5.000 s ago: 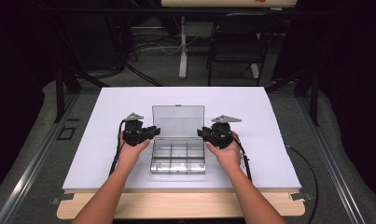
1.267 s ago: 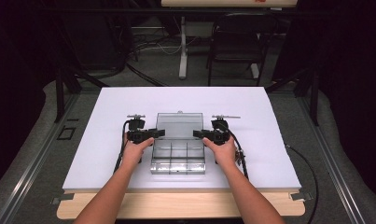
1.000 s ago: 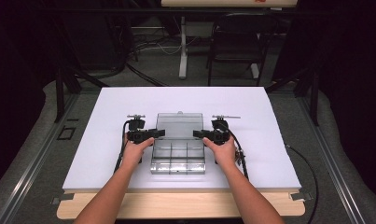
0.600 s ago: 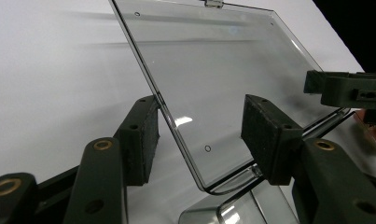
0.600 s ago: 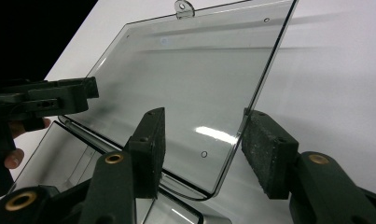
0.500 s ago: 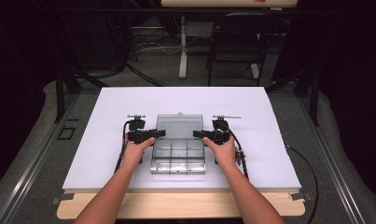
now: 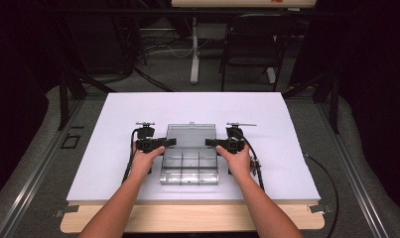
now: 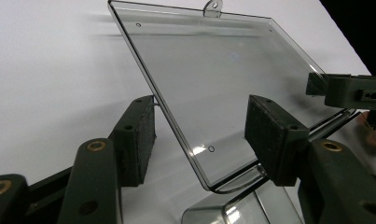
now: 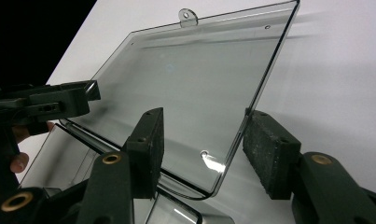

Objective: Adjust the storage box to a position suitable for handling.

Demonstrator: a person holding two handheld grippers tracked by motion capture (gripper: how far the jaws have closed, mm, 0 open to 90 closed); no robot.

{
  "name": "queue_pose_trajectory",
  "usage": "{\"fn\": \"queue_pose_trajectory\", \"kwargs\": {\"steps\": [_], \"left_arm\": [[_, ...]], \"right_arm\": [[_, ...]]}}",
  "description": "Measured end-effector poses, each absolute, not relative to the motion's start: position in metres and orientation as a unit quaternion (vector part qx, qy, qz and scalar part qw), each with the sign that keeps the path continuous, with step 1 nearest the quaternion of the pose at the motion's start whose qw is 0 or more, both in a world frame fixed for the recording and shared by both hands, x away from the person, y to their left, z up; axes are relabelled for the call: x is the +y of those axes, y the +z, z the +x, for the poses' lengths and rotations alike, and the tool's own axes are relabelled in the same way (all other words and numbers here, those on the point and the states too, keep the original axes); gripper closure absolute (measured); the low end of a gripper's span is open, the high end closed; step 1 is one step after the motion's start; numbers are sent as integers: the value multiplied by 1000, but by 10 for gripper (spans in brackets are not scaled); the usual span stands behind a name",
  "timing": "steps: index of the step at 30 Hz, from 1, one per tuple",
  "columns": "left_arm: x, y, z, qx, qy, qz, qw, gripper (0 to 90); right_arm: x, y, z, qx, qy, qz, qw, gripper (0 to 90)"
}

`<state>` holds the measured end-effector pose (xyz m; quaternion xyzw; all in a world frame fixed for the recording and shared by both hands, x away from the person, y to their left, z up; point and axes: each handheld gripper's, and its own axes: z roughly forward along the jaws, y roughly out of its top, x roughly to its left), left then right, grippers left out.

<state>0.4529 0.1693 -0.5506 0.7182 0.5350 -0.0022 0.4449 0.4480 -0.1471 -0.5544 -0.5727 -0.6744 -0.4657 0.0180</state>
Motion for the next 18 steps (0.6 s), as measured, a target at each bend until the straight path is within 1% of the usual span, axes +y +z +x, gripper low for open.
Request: {"fn": "queue_pose_trajectory", "kwargs": {"steps": [18], "left_arm": [[168,-551,452,537,4,720,439,422]], "right_arm": [[-147,-557,449,-665,-462,-586,32,469]]}}
